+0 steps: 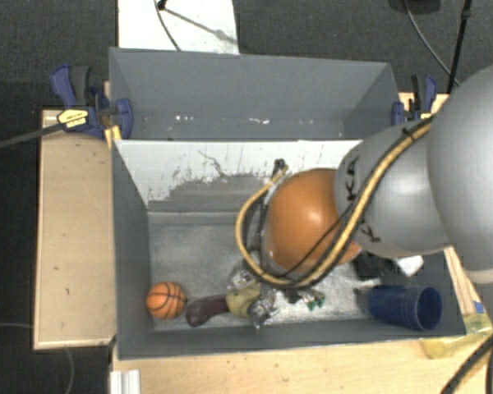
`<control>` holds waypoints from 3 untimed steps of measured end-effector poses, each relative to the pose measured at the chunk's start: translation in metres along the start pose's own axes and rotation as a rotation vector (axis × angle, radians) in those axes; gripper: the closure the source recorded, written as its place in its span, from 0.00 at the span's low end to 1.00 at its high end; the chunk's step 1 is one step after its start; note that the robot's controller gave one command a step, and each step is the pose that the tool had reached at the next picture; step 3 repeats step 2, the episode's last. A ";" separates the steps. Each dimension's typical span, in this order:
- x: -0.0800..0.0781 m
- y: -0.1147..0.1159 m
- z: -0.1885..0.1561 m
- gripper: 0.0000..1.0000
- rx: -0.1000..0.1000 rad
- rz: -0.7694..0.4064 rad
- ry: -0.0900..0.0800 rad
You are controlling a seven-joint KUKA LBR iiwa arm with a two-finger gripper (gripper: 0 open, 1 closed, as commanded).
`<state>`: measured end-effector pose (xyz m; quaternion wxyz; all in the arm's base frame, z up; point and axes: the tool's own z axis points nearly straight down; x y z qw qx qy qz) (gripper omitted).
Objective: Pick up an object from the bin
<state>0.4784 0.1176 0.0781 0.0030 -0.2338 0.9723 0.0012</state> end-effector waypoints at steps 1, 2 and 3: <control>0.000 0.000 0.000 1.00 0.000 0.001 0.000; -0.019 -0.013 -0.133 1.00 0.001 0.044 0.004; -0.019 -0.013 -0.133 1.00 0.001 0.044 0.004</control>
Offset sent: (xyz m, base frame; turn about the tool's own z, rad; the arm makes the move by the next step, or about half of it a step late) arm 0.0213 -0.0040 0.1329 0.0350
